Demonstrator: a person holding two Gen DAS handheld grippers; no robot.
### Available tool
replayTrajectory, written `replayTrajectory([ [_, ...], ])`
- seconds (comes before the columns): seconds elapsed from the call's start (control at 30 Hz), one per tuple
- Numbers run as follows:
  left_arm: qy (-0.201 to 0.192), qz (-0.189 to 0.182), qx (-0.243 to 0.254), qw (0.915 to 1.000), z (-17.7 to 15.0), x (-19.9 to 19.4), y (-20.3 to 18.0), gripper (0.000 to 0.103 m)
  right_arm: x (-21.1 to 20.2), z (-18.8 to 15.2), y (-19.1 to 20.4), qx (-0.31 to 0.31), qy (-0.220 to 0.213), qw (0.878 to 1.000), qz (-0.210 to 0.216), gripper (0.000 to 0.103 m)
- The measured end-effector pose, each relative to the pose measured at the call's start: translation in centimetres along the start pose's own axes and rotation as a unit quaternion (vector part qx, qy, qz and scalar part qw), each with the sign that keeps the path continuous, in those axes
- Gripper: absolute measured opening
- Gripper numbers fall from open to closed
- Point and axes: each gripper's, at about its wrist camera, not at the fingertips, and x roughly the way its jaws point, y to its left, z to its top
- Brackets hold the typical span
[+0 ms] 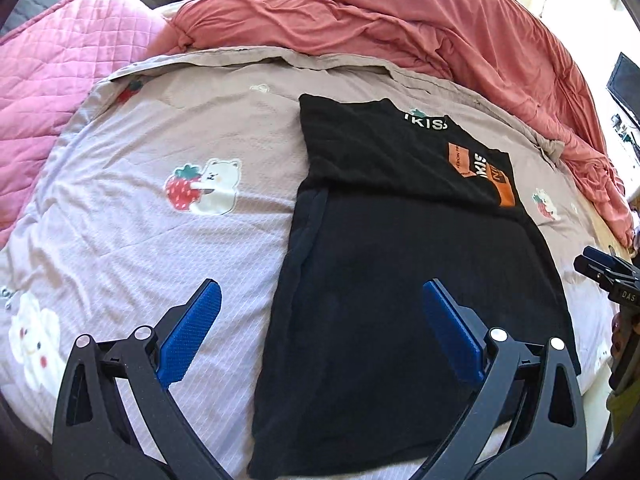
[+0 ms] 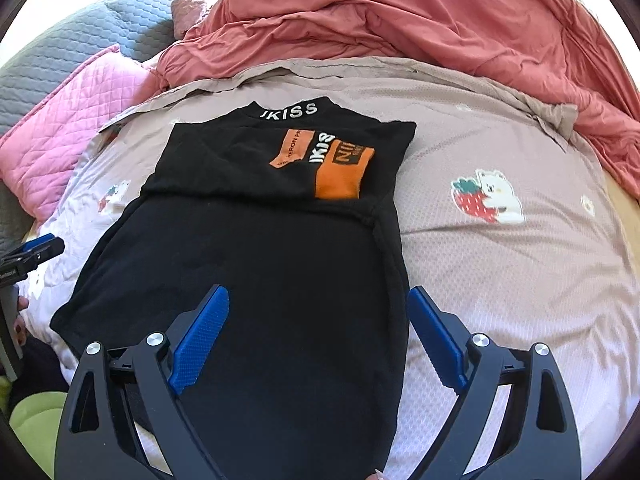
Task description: Fold small clothes
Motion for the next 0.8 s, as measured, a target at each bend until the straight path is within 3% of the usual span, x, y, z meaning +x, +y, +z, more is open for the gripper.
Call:
replayTrajectory([
  [0.4,0.054,0.034,0.011,0.9979,-3.0,-0.3,1.6,0.094,-1.0,-3.8,1.6,-0.019,0.026,0.999,-0.002,0.096],
  [0.8,0.087,-0.001,-0.036,0.9955,-4.1,0.2,3.9,0.094,-1.8,-9.2,0.6,-0.015,0.072,0.997,-0.015,0.096],
])
